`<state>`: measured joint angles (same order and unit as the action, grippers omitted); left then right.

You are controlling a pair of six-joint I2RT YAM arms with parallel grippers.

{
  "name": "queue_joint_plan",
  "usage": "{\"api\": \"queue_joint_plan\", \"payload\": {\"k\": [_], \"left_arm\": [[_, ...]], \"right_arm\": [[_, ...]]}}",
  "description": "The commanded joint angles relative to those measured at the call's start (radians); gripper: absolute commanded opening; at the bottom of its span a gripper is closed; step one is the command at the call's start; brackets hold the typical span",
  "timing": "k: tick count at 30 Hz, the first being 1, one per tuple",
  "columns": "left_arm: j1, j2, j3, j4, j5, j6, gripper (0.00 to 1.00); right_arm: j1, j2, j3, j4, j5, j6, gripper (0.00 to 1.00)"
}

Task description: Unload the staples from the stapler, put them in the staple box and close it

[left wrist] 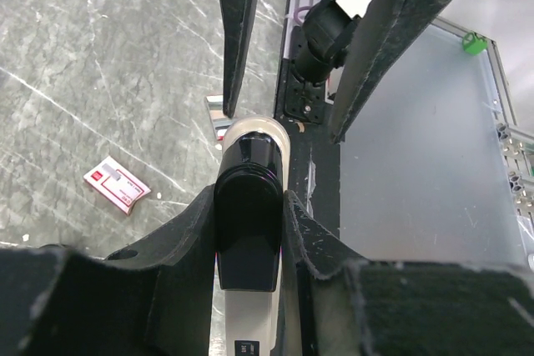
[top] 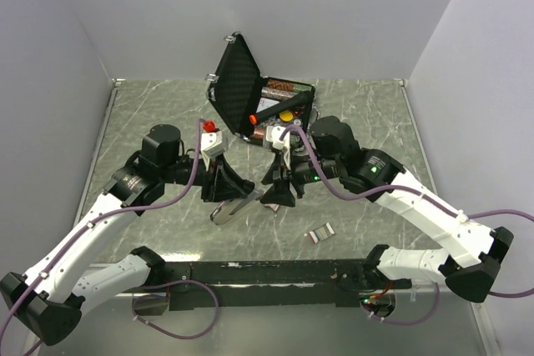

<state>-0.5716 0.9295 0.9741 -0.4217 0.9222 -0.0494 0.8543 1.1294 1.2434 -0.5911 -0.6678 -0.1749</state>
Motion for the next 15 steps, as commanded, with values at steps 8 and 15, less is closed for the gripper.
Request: {"api": "queue_joint_plan", "payload": {"k": [8, 15], "left_arm": [[-0.002, -0.023, 0.009, 0.095, 0.07, -0.027, 0.01], [-0.002, -0.029, 0.008, 0.098, 0.063, -0.023, 0.01]], "right_arm": [[0.003, 0.015, 0.014, 0.083, -0.049, -0.011, 0.33], [0.003, 0.004, 0.002, 0.089, -0.064, -0.009, 0.28]]}}
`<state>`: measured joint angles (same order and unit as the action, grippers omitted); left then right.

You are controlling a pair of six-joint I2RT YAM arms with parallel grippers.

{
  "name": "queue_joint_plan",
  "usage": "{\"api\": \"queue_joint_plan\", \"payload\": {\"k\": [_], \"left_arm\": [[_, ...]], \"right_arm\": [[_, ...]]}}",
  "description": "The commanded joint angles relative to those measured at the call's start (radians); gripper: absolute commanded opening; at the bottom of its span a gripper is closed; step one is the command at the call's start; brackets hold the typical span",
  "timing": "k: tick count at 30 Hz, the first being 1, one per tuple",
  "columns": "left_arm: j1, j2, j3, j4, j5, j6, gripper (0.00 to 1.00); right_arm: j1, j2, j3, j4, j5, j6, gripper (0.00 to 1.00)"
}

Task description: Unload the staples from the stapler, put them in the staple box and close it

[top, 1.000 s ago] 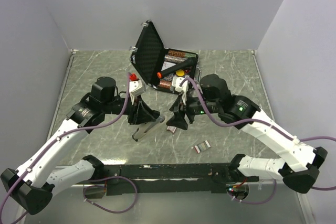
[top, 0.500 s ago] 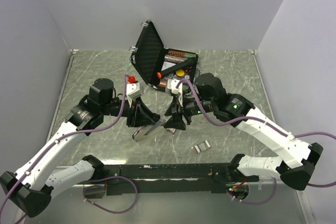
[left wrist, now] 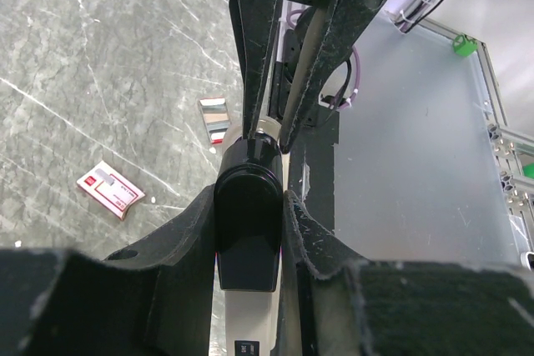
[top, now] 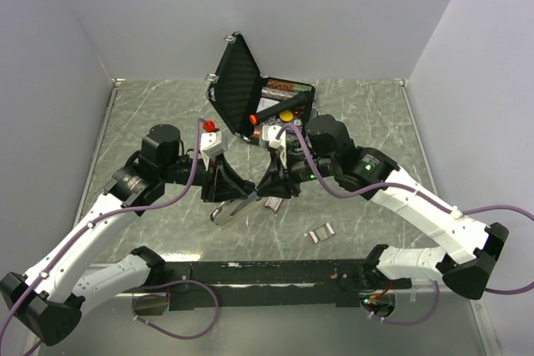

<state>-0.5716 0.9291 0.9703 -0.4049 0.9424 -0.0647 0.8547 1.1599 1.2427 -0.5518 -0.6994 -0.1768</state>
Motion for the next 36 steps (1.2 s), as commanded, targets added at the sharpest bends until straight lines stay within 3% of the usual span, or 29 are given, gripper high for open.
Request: {"api": "queue_joint_plan", "payload": {"k": [1, 4, 8, 12, 32, 36], "left_arm": [[-0.002, -0.03, 0.011, 0.084, 0.042, -0.01, 0.01], [-0.002, -0.03, 0.013, 0.083, 0.044, -0.012, 0.01], [-0.002, -0.033, 0.013, 0.081, 0.042, -0.012, 0.01], [-0.002, -0.032, 0.016, 0.078, 0.047, -0.01, 0.01], [-0.002, -0.05, 0.013, 0.104, 0.072, -0.029, 0.01], [-0.002, -0.056, 0.018, 0.11, 0.068, -0.03, 0.01]], "right_arm": [[0.003, -0.023, -0.003, 0.052, -0.04, -0.004, 0.28], [0.004, -0.02, -0.02, 0.059, -0.054, 0.002, 0.3], [0.004, -0.031, -0.046, 0.072, -0.077, 0.005, 0.41], [0.004, -0.035, -0.06, 0.081, -0.083, 0.01, 0.43], [0.007, -0.022, -0.071, 0.122, -0.063, 0.03, 0.45], [0.009, -0.014, -0.078, 0.115, -0.075, 0.028, 0.38]]}}
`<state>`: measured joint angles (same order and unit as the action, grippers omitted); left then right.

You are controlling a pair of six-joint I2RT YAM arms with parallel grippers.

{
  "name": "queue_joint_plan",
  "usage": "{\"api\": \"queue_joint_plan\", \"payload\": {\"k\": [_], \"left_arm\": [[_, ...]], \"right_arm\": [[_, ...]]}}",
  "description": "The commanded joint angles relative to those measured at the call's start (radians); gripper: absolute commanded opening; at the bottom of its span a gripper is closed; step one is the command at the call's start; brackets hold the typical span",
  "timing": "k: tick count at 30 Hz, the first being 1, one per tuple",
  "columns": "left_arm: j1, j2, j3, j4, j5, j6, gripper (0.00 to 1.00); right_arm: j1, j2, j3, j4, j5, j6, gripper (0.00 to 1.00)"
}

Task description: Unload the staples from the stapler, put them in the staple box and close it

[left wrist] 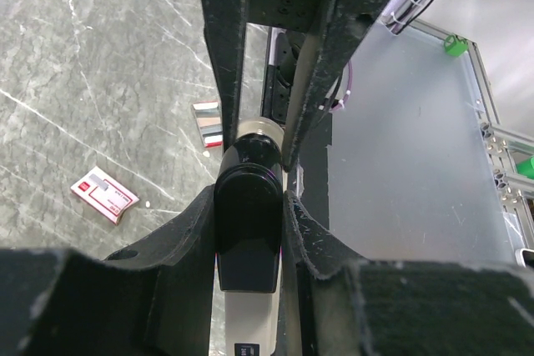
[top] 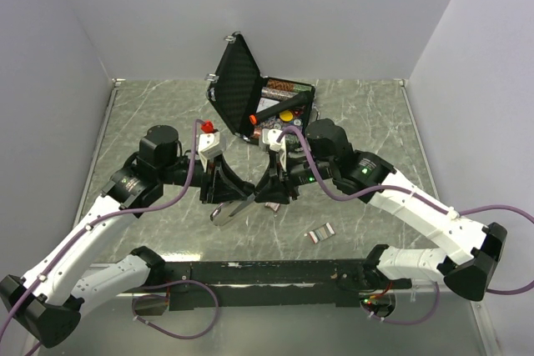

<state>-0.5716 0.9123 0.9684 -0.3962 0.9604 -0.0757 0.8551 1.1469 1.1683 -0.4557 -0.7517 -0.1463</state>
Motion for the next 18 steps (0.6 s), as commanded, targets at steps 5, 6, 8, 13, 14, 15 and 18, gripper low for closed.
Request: {"api": "queue_joint_plan", "payload": {"k": [5, 6, 8, 13, 14, 15, 18], "left_arm": [[-0.002, -0.046, 0.024, 0.137, 0.051, -0.05, 0.01], [-0.002, -0.046, 0.026, 0.149, 0.052, -0.058, 0.01], [-0.002, -0.055, 0.026, 0.171, 0.052, -0.073, 0.01], [-0.004, -0.07, 0.013, 0.256, 0.037, -0.128, 0.01], [-0.002, -0.072, 0.007, 0.279, 0.032, -0.142, 0.01], [-0.002, -0.072, 0.004, 0.305, 0.025, -0.153, 0.01], [-0.005, -0.087, -0.019, 0.379, -0.017, -0.197, 0.01]], "right_arm": [[0.012, -0.007, -0.061, 0.055, -0.051, 0.03, 0.32], [0.013, -0.007, -0.076, 0.061, -0.055, 0.034, 0.31], [0.016, -0.016, -0.11, 0.08, -0.06, 0.048, 0.27], [0.025, -0.044, -0.199, 0.144, -0.077, 0.096, 0.23], [0.027, -0.049, -0.211, 0.156, -0.077, 0.102, 0.23], [0.03, -0.053, -0.225, 0.166, -0.078, 0.112, 0.23], [0.036, -0.073, -0.263, 0.198, -0.078, 0.137, 0.23]]}}
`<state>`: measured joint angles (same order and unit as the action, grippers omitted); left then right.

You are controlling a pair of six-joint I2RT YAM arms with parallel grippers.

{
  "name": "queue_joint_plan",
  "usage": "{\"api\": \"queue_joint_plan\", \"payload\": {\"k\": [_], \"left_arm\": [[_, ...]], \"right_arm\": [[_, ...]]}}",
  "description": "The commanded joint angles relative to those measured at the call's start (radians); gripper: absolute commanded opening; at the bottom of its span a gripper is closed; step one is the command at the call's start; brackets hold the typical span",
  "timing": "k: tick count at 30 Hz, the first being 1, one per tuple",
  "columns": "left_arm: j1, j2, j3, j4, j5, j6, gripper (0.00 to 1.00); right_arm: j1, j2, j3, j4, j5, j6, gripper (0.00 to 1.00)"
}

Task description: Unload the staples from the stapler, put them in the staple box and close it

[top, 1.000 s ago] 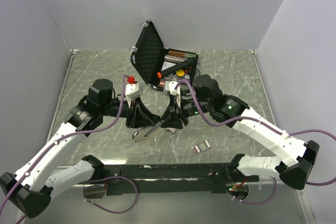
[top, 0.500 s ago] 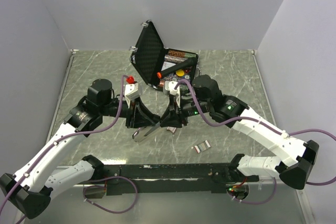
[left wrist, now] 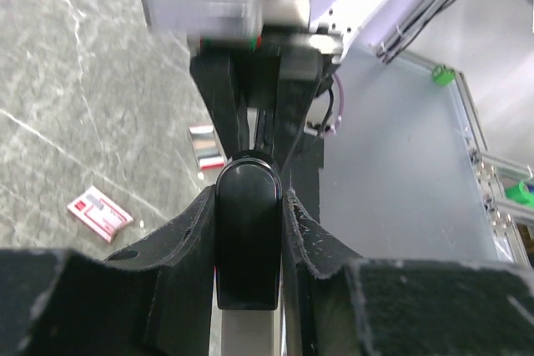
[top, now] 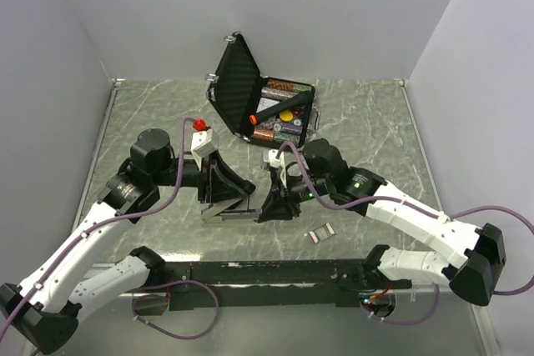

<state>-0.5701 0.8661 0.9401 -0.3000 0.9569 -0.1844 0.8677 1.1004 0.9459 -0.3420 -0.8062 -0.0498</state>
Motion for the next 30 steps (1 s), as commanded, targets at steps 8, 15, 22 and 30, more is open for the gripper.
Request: {"api": "queue_joint_plan", "payload": {"k": [8, 15, 22, 30], "left_arm": [[-0.025, -0.05, -0.07, 0.548, -0.084, -0.24, 0.01], [-0.079, -0.003, -0.057, 0.455, -0.101, -0.179, 0.01], [-0.108, -0.003, -0.06, 0.383, -0.139, -0.129, 0.01], [-0.134, -0.015, -0.054, 0.332, -0.185, -0.096, 0.01]], "right_arm": [[0.034, -0.028, -0.105, 0.236, 0.004, 0.157, 0.25], [0.039, -0.036, -0.072, 0.206, 0.073, 0.14, 0.25], [0.039, -0.083, -0.009, 0.066, 0.173, 0.071, 0.33], [0.039, -0.14, 0.059, -0.058, 0.28, 0.007, 0.35]]}}
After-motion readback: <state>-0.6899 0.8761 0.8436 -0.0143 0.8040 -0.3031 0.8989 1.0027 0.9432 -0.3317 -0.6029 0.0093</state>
